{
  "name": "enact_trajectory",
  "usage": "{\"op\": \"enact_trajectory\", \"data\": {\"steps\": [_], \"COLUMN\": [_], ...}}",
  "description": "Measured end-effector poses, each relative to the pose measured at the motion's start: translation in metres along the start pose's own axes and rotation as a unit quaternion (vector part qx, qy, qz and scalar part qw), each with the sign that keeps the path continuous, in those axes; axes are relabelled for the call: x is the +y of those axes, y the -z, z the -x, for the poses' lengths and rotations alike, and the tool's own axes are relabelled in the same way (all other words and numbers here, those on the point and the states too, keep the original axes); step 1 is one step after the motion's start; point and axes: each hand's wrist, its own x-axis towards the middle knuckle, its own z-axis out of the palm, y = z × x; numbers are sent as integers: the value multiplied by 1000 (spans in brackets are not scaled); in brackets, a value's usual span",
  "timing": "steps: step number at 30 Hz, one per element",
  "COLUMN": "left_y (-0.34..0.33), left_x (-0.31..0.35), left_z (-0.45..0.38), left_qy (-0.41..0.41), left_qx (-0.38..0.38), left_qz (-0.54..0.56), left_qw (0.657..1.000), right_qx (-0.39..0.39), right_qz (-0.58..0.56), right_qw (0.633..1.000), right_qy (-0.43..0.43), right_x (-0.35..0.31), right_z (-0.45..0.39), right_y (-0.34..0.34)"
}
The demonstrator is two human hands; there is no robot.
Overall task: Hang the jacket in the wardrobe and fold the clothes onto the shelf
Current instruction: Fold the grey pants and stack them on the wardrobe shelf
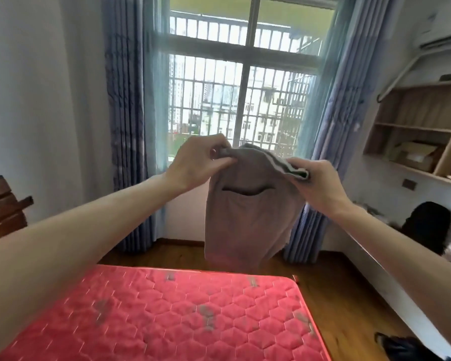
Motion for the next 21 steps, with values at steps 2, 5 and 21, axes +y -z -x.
{"op": "enact_trajectory", "data": {"steps": [2, 5, 21], "left_y": [-23, -69, -278], "left_x": [-9, -28, -70], "left_z": [54, 156, 733], "left_qy": [3, -24, 66], "left_qx": [-42, -105, -555], "left_qz": [-21, -48, -35], "left_qw": [999, 993, 829], "right_qx": [-49, -136, -422], "right_qz": [20, 15, -48], "right_qw": [998, 990, 905], "right_qy": [20, 34, 7], "right_x": [9, 22, 17], "right_z": [57, 161, 725], "right_y": [-20, -63, -293]}}
